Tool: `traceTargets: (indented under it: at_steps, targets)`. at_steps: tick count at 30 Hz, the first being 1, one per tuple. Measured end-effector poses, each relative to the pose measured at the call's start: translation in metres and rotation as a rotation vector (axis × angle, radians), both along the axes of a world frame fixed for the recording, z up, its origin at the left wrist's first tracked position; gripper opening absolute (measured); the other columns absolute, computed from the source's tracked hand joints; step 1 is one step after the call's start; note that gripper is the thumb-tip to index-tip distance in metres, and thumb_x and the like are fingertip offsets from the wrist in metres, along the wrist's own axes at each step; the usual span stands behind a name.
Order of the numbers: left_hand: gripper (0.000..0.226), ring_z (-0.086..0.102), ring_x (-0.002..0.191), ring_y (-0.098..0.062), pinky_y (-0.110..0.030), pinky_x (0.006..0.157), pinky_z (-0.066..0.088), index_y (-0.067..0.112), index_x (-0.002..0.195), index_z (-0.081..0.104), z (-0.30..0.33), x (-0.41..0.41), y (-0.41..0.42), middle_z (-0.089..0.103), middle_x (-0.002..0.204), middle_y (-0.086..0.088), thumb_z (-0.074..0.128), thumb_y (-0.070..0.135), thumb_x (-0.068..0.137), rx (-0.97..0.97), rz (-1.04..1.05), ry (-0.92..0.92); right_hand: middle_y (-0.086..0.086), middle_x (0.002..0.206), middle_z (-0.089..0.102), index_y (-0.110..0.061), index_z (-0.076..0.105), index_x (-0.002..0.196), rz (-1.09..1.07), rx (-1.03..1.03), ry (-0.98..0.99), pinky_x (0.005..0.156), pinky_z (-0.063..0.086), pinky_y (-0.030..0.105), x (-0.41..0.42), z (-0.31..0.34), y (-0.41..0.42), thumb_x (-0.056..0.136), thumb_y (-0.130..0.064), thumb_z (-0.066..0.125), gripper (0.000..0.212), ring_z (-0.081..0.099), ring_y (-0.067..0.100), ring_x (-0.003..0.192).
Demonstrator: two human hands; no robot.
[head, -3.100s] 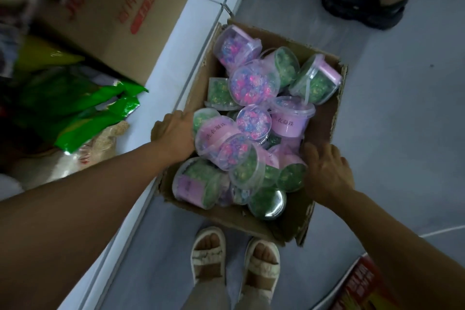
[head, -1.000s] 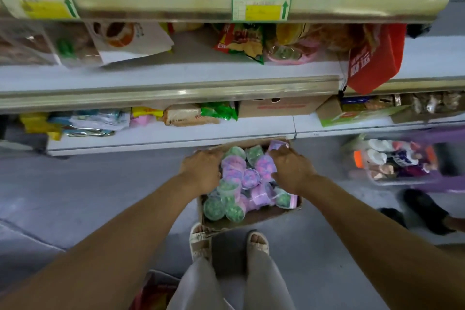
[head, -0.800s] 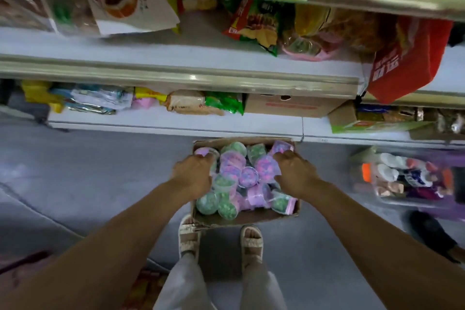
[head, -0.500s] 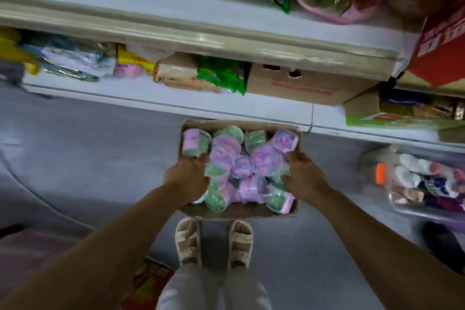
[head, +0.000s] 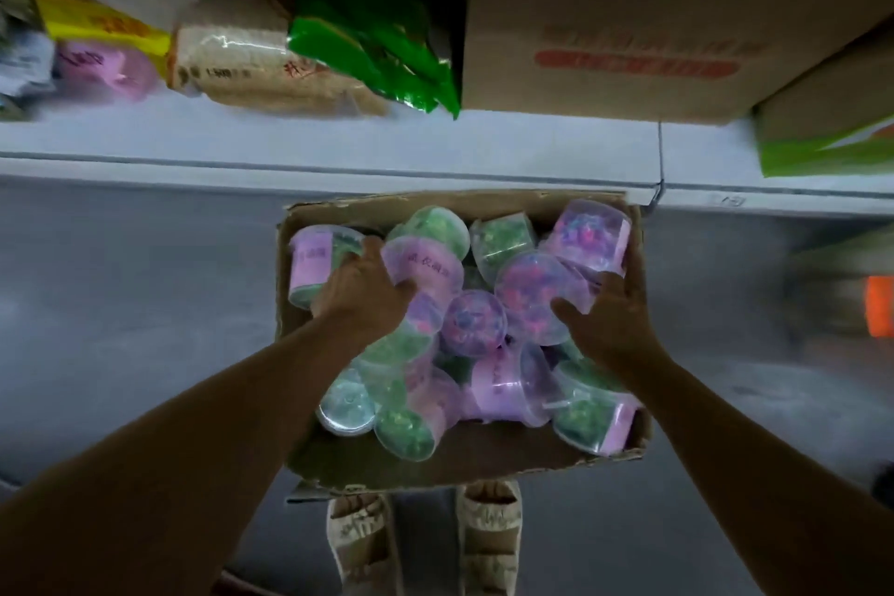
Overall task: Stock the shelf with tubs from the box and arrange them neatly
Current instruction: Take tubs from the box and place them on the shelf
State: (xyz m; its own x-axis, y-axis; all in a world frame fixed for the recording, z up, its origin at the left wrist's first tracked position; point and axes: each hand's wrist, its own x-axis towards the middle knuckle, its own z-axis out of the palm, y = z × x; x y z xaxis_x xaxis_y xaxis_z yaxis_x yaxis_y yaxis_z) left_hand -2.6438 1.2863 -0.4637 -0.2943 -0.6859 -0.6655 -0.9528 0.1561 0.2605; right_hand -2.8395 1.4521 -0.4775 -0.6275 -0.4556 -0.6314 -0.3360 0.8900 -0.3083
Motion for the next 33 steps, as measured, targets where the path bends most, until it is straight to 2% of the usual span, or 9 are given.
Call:
traceTargets:
  at_steps: [4,9,15,17,20,22,26,30,33]
  targets:
    - [0.081,0.042,0.128,-0.038,-0.043,0.102,0.039,0.019,0.149,0.014,-0.033,-0.008,-0.007,0.039,0.143,-0.021,0.055,0.051,0.086,0.041,0.109,0.052,0.025,0.14,0.04,-0.004,0.029,0.14,-0.275,0.036,-0.008,0.104,0.036,0.046,0.0,-0.04,-0.012,0.078,-0.056,0.063,0.088,0.043,0.041,0.125]
    - [0.094,0.042,0.128,-0.038,-0.039,0.1,0.037,0.023,0.149,0.005,-0.057,-0.017,-0.002,0.038,0.144,-0.019,0.059,0.058,0.08,0.155,0.226,0.094,0.027,0.149,0.023,0.0,0.012,0.146,-0.215,0.17,0.024,0.112,0.021,0.047,0.002,-0.057,-0.024,0.079,-0.061,0.059,0.102,0.022,0.041,0.136]
    - [0.1,0.048,0.122,-0.034,-0.042,0.094,0.048,0.031,0.147,0.009,-0.052,-0.006,-0.005,0.038,0.144,-0.01,0.076,0.041,0.074,0.256,0.367,0.244,0.024,0.149,0.021,-0.002,0.012,0.146,-0.27,0.166,0.018,0.113,0.021,0.043,0.003,-0.043,-0.022,0.065,-0.05,0.078,0.115,0.023,0.038,0.136]
    - [0.093,0.051,0.112,-0.03,-0.037,0.076,0.054,0.033,0.143,0.018,-0.045,0.002,-0.006,0.043,0.135,-0.008,0.079,0.032,0.073,0.293,0.361,0.315,0.023,0.147,0.022,-0.002,0.012,0.145,-0.214,0.144,0.034,0.113,0.022,0.045,0.009,-0.037,-0.013,0.064,-0.043,0.081,0.114,0.023,0.037,0.135]
    - [0.086,0.054,0.093,-0.021,-0.022,0.052,0.046,0.03,0.135,0.027,-0.034,0.015,-0.005,0.047,0.115,-0.001,0.082,0.02,0.069,0.275,0.333,0.414,0.019,0.143,0.024,-0.006,0.016,0.142,-0.016,-0.004,0.155,0.112,0.025,0.047,0.027,-0.029,0.0,0.061,-0.035,0.084,0.11,0.024,0.035,0.133]
    - [0.085,0.055,0.09,-0.019,-0.019,0.056,0.045,0.028,0.129,0.032,-0.029,0.025,-0.003,0.05,0.107,0.001,0.086,0.018,0.063,0.171,0.249,0.441,0.02,0.143,0.026,-0.007,0.02,0.142,0.086,-0.177,0.261,0.106,0.031,0.046,0.041,-0.025,0.002,0.061,-0.034,0.084,0.106,0.027,0.035,0.132]
    - [0.09,0.053,0.099,-0.02,-0.028,0.071,0.046,0.031,0.121,0.033,-0.028,0.045,0.007,0.052,0.112,-0.002,0.09,0.024,0.051,-0.047,0.113,0.416,0.021,0.133,0.038,-0.013,0.032,0.131,0.32,-0.352,0.433,0.078,0.054,0.038,0.058,-0.033,-0.002,0.059,-0.016,0.086,0.091,0.043,0.037,0.12]
    - [0.076,0.059,0.091,-0.018,-0.027,0.064,0.053,0.022,0.116,0.032,-0.03,0.05,0.019,0.052,0.108,-0.004,0.084,0.032,0.062,0.016,0.238,0.515,0.02,0.143,0.023,-0.013,0.038,0.131,0.371,-0.374,0.168,0.096,0.042,0.041,0.073,-0.035,0.0,0.053,-0.025,0.089,0.094,0.026,0.036,0.133]
    - [0.043,0.057,0.076,-0.022,-0.036,0.061,0.05,0.021,0.107,0.031,-0.032,0.048,0.03,0.057,0.104,-0.022,0.053,0.05,0.085,0.097,0.463,0.542,0.012,0.135,0.025,-0.01,0.044,0.119,0.096,-0.478,-0.048,0.097,0.038,0.033,0.081,-0.023,-0.004,0.064,-0.032,0.083,0.071,0.029,0.024,0.125]
